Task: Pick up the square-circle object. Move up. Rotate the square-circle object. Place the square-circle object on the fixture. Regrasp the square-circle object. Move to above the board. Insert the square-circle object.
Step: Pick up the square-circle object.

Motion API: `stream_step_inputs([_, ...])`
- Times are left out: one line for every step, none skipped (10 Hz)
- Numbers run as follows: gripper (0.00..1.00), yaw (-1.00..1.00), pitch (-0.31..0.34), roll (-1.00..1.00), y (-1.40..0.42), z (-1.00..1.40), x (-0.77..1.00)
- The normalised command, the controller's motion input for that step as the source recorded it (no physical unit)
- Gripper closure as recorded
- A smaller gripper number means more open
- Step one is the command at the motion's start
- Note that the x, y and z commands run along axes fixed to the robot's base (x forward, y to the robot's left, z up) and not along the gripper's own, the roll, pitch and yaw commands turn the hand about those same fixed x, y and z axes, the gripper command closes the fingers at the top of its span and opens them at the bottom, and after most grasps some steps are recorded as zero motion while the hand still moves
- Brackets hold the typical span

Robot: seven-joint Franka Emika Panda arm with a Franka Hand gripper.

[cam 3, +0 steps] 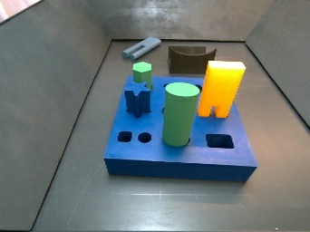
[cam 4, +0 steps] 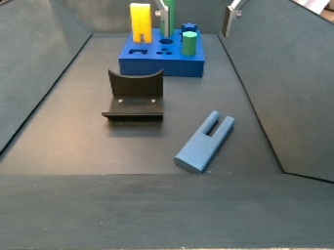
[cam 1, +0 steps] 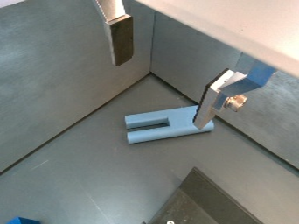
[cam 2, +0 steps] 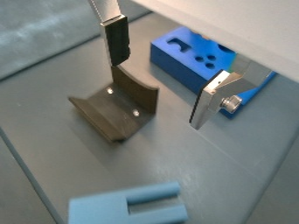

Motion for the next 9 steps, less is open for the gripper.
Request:
stream_step_inputs([0.00, -0.09, -0.039, 0.00, 0.80, -0.99, -0.76])
stream_step_inputs([0.00, -0.03, -0.011, 0.00, 0.86, -1.00, -0.78])
stream_step_inputs([0.00, -0.16, -0.007, 0.00, 0.74, -1.00, -0.66])
stream_step_inputs([0.00, -0.91, -0.109, -0.03, 0.02, -0.89, -0.07])
stream_step_inputs([0.00, -0.96, -0.211, -0.07, 0.00, -0.70, 0.00])
stream_step_inputs([0.00, -0.82, -0.210, -0.16, 0.04, -0.60, 0.17])
stream_step_inputs([0.00, -0.65, -0.229, -0.25, 0.17, -0.47, 0.36])
stream_step_inputs([0.00, -0.43, -0.197, -0.27, 0.34, -0.47, 0.46])
stream_step_inputs([0.00, -0.30, -0.189, -0.28, 0.45, -0.47, 0.57])
